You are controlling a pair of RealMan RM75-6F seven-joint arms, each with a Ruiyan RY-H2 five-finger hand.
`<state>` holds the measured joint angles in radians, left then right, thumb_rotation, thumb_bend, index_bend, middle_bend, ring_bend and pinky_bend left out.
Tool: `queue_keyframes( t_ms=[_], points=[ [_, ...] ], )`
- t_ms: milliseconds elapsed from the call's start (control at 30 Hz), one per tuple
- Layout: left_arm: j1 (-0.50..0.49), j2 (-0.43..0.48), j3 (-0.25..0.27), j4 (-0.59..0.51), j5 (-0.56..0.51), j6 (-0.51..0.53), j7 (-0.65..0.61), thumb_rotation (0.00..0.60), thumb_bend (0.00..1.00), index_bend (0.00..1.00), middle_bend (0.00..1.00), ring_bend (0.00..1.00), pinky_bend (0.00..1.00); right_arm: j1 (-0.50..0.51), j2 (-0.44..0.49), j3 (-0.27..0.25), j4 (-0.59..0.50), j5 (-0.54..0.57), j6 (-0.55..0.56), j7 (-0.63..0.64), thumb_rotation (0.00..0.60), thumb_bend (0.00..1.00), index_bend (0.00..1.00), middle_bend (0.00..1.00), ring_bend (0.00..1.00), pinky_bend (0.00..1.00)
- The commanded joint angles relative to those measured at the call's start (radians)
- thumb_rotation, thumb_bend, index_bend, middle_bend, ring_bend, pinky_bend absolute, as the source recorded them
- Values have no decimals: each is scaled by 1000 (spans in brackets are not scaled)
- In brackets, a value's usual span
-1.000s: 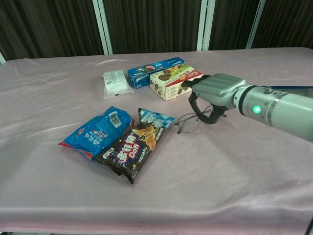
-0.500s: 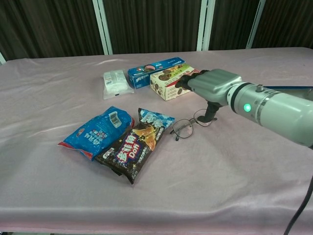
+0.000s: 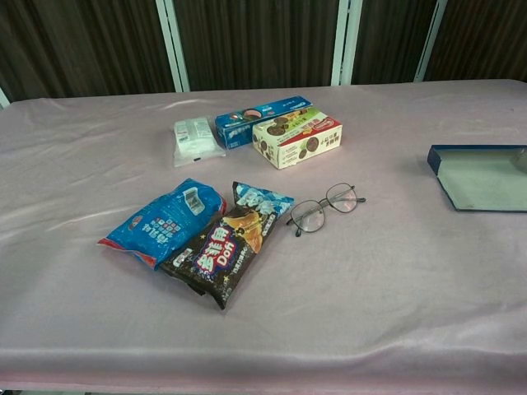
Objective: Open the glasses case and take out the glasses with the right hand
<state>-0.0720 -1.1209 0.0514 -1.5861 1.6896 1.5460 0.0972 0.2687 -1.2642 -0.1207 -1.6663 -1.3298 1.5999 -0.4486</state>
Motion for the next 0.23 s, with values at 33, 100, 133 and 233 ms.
queue_keyframes(
  t_ms=[33, 100, 133, 233],
  points=[
    [10, -11, 12, 11, 40, 32, 9, 600, 434, 0, 0, 0, 0, -130, 74, -38, 143, -58, 64, 268, 600, 402, 117, 0, 0, 0],
    [14, -15, 13, 14, 45, 39, 15, 600, 434, 0, 0, 0, 0, -136, 66, -26, 159, -67, 65, 259, 600, 402, 109, 0, 0, 0],
    [16, -15, 14, 14, 42, 38, 18, 600, 434, 0, 0, 0, 0, -138, 62, -25, 163, -79, 60, 254, 600, 402, 105, 0, 0, 0],
    [20, -14, 12, 10, 37, 41, 20, 600, 434, 0, 0, 0, 0, -142, 62, -25, 159, -105, 37, 256, 600, 402, 99, 0, 0, 0]
  ],
)
